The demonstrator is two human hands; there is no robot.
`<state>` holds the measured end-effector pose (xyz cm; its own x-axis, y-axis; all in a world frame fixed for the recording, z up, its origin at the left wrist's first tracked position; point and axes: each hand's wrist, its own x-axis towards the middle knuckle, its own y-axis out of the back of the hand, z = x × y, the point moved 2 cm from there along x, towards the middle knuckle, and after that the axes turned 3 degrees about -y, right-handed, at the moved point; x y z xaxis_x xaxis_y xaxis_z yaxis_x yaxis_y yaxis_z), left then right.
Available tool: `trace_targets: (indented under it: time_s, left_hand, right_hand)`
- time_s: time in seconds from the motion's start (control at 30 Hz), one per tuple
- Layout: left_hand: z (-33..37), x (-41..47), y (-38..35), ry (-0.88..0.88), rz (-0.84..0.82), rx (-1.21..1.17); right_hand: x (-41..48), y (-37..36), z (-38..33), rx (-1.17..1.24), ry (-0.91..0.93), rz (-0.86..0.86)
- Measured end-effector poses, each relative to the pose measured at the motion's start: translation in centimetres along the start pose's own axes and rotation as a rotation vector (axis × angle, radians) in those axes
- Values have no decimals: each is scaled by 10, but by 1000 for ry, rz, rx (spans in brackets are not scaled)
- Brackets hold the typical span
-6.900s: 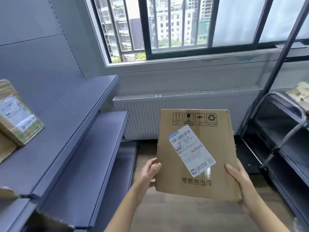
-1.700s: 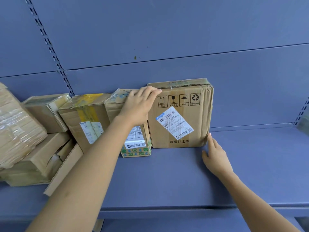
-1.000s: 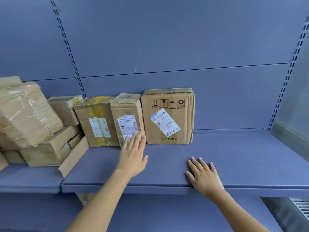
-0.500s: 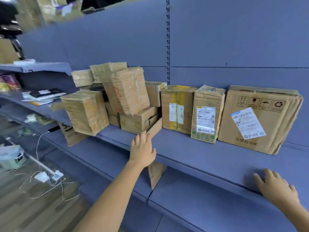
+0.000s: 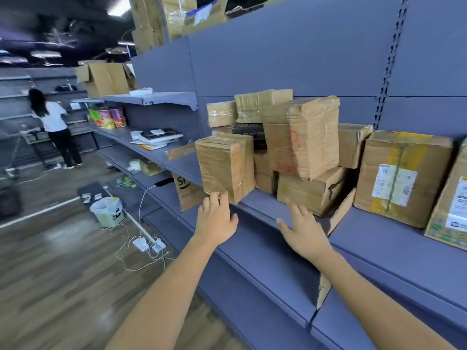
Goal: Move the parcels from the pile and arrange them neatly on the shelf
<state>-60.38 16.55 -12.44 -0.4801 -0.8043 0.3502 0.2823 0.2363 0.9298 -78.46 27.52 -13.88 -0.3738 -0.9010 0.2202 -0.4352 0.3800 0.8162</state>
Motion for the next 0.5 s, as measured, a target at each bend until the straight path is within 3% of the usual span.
trace_targets:
  time_s: [0.5]
  left_hand:
    - [-156, 16, -10, 158, -11, 33]
  right_hand:
    - [103, -129, -159, 45, 286, -147]
